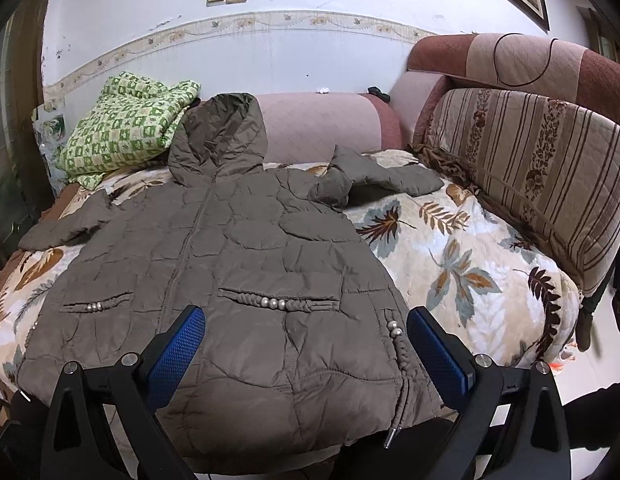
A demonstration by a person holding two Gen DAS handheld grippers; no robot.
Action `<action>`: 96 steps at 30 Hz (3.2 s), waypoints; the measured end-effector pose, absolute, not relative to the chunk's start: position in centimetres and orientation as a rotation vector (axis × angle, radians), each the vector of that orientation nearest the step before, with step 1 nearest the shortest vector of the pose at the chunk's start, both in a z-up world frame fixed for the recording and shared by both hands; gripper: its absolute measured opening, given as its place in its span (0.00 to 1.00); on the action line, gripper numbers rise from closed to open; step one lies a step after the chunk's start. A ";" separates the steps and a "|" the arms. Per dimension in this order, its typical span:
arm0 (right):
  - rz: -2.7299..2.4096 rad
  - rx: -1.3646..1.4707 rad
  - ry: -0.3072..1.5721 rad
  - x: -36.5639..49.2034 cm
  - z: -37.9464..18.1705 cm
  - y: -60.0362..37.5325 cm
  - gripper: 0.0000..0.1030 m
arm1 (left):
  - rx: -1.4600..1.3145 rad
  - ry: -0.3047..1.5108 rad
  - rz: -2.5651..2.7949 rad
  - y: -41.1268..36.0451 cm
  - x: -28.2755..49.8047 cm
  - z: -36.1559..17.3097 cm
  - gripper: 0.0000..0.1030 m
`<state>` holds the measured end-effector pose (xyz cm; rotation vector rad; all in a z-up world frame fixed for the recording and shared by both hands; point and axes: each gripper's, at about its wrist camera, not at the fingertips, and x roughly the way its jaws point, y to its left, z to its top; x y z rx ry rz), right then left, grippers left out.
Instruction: Fold large clothes
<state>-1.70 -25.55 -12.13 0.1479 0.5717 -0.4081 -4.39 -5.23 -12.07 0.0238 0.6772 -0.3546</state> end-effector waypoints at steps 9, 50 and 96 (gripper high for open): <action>-0.413 0.132 0.589 -1.4 -12.6 -25.7 0.99 | 0.037 0.694 -0.342 -5.2 -3.6 -12.1 0.97; -0.335 0.106 0.674 1.3 -16.1 -24.1 0.99 | 0.117 0.765 -0.025 -1.2 3.4 -14.1 0.97; -0.261 0.098 0.665 4.8 -14.2 -23.9 0.99 | -0.069 0.760 0.235 14.4 18.7 -12.5 0.97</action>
